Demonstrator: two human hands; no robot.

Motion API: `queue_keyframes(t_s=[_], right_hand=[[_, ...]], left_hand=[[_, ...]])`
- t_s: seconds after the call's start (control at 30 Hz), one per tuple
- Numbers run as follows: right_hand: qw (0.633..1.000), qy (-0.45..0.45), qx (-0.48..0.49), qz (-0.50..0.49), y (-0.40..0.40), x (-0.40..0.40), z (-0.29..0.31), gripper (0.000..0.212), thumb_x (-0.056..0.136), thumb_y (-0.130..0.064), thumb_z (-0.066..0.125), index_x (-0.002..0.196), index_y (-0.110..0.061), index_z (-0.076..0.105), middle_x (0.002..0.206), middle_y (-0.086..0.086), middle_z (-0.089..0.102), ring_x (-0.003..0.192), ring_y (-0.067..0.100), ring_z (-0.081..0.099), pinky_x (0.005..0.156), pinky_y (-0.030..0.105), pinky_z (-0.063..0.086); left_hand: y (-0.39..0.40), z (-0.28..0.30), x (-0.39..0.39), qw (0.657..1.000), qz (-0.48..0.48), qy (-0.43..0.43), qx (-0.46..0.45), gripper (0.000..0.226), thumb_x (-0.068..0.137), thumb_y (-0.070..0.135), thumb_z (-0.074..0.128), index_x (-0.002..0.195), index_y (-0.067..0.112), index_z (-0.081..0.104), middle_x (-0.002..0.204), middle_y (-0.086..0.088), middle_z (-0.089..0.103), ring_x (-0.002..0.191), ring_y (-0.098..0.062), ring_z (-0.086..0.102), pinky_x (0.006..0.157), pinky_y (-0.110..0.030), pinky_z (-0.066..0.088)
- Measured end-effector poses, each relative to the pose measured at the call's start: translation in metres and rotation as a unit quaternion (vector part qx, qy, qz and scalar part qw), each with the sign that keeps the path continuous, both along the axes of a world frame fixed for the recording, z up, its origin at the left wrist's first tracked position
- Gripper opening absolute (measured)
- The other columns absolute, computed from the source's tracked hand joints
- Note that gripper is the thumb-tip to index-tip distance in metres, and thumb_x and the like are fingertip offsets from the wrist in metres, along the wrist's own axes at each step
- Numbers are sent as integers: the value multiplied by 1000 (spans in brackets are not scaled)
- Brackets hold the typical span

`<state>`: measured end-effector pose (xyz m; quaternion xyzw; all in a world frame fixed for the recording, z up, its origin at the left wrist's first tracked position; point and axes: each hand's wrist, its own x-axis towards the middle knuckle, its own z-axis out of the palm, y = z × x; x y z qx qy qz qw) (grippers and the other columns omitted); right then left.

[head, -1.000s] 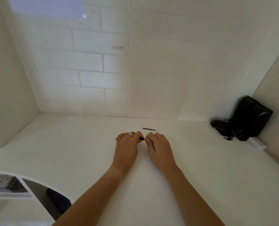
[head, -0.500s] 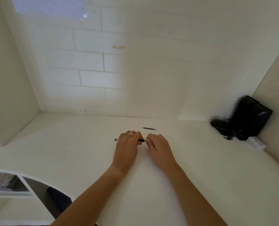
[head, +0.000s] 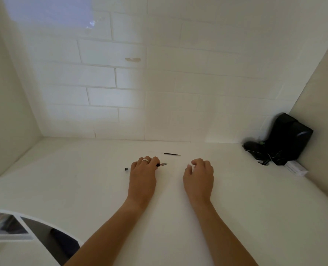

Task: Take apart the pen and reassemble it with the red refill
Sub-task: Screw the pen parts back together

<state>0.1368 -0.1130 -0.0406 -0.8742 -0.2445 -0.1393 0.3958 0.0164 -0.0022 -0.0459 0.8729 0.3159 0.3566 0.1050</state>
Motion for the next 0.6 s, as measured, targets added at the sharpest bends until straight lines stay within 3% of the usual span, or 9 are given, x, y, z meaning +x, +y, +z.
queue_keyframes(t_s=[0.17, 0.27, 0.37, 0.5, 0.6], right_hand=[[996, -4, -80, 25, 2, -1, -3, 15, 93, -17, 58, 102, -9, 67, 104, 9, 59, 99, 29, 55, 81, 38, 47], [996, -3, -65, 61, 3, 0, -4, 11, 95, -12, 56, 97, -10, 67, 98, 7, 60, 96, 27, 54, 79, 35, 48], [994, -4, -44, 102, 3, -2, -2, 12, 95, -17, 59, 105, -16, 65, 97, 1, 64, 97, 21, 55, 82, 37, 51], [995, -11, 1, 102, 2, -6, 4, 8, 98, -21, 55, 94, -20, 61, 85, -4, 65, 78, 18, 60, 67, 38, 53], [993, -15, 40, 111, 2, -7, 6, 5, 97, -22, 57, 96, -19, 61, 86, -3, 65, 76, 18, 60, 66, 33, 51]], left_hand=[[2, -2, 0, 1000, -1, 1, 5, 29, 83, -6, 57, 90, 22, 60, 79, 8, 57, 80, -15, 52, 78, -28, 34], [2, -2, 1, 1000, -3, 4, 6, 29, 82, -6, 58, 90, 22, 60, 80, 9, 57, 81, -15, 52, 78, -27, 32], [3, -3, 2, 1000, -4, 8, 9, 31, 80, -6, 59, 90, 23, 59, 82, 9, 58, 83, -15, 52, 78, -28, 34], [2, -2, 1, 1000, -10, 11, 1, 35, 75, -9, 57, 90, 23, 60, 82, 9, 58, 84, -15, 51, 79, -28, 35], [2, -3, 1, 1000, -9, 13, 4, 34, 76, -7, 59, 90, 23, 60, 81, 10, 58, 84, -14, 51, 79, -28, 36]])
